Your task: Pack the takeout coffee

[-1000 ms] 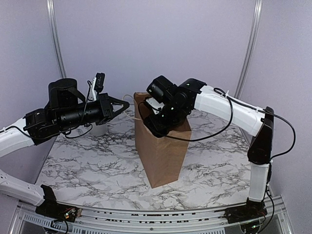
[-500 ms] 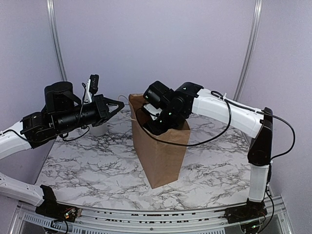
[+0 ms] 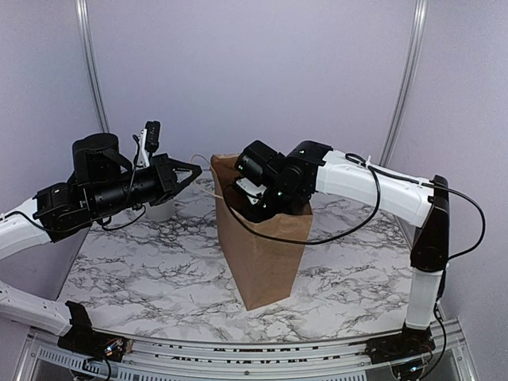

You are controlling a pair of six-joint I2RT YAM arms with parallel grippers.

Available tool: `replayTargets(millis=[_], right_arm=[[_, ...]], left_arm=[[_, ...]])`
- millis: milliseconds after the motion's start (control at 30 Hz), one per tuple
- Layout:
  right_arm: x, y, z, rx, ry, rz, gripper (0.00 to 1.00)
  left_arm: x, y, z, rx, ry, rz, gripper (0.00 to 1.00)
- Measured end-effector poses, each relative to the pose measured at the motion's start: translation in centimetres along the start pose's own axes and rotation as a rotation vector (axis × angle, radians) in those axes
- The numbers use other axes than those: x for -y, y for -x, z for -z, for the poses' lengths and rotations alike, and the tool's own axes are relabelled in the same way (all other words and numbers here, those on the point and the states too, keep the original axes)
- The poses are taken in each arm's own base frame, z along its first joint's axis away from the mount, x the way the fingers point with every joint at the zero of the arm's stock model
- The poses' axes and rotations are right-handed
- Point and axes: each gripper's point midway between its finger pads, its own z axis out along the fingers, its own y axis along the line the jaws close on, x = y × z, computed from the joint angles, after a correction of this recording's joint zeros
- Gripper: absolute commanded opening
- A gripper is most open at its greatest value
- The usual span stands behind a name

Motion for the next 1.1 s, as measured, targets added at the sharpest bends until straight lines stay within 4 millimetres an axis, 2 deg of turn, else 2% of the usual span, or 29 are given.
replayTargets(millis=[767,967,1100], right_arm=[[0.3,-1.6,-0.5,-0.023,0.001,0.003,0.64],[0.3,-1.4,0.4,-0.03,0.001,0.004,0.64],[-0.1,-0.5,1.5,-0.015,0.006,0.007,0.64]], left_arm=[[-0.5,0.6,0.3,0.029,0.03,-0.024,0.0],[-0.5,0.5,0.3,0.028,0.029,-0.024,0.0],[-0.5,0.5,0.3,0.028,0.029,-0.024,0.0]])
